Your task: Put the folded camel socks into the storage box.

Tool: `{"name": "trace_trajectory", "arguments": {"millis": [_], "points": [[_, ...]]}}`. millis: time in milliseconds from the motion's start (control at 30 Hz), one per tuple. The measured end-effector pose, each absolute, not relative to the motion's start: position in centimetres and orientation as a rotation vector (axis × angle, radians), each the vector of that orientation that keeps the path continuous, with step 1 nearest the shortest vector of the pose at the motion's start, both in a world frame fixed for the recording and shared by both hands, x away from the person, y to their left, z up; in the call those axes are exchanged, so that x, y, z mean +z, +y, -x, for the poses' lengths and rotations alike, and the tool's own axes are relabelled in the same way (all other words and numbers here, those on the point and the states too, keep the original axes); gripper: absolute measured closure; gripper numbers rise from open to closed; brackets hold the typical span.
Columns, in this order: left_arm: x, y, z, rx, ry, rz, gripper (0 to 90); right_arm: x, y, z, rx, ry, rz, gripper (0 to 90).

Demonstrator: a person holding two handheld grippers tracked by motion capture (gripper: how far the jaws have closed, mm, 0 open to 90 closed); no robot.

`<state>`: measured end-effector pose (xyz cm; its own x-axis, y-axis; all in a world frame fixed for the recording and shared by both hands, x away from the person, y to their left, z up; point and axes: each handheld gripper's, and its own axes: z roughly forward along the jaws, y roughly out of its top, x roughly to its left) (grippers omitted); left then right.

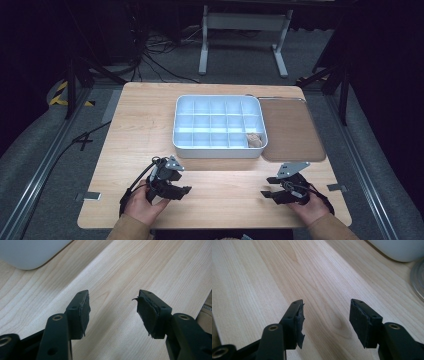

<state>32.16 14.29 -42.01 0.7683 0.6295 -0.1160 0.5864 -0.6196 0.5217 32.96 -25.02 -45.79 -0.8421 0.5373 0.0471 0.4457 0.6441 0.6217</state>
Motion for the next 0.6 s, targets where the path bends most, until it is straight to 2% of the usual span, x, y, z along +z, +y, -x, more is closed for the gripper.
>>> {"name": "trace_trajectory", "arguments": {"millis": [333, 600], "points": [[-42.9, 14.0, -32.4, 0.057, 0.931, -2.450, 43.7, -46.7, -24.4, -32.9, 0.922, 2.693, -0.743, 38.6], [-43.2, 14.1, -32.6, 0.043, 0.932, -2.460, 43.3, -46.8, -24.6, -33.0, 0.945, 2.692, -0.749, 38.2]]}}
